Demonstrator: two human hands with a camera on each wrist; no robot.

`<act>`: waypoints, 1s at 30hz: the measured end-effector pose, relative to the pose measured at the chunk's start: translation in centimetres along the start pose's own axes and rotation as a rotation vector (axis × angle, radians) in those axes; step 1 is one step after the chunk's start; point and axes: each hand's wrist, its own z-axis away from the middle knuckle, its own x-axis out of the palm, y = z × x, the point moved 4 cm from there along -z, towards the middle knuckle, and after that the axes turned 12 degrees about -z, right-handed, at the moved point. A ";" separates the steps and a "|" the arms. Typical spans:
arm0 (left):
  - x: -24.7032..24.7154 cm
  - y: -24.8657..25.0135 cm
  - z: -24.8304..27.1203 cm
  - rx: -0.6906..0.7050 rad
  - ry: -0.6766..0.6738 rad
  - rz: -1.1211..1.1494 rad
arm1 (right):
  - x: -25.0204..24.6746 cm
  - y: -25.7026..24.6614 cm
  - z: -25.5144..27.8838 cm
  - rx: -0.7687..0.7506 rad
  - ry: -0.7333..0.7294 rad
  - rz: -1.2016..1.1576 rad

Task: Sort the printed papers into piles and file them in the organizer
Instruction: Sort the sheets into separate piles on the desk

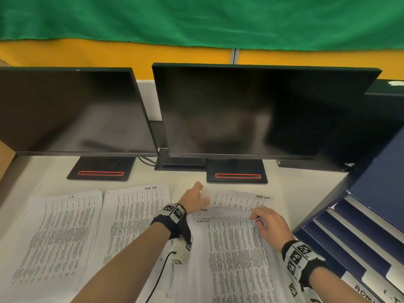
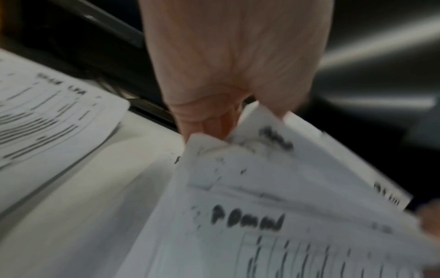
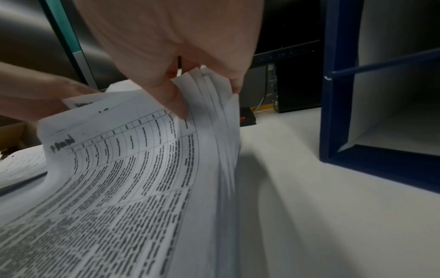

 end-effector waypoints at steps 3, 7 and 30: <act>-0.2 -0.5 0.4 -0.022 -0.063 -0.084 | 0.2 0.1 0.0 0.031 -0.009 -0.043; -2.9 1.0 2.6 0.083 0.232 0.129 | 0.0 0.5 -0.2 0.047 0.008 -0.094; -12.1 -20.0 7.8 -0.713 0.258 -0.173 | -0.6 1.4 -1.6 0.090 -0.042 -0.190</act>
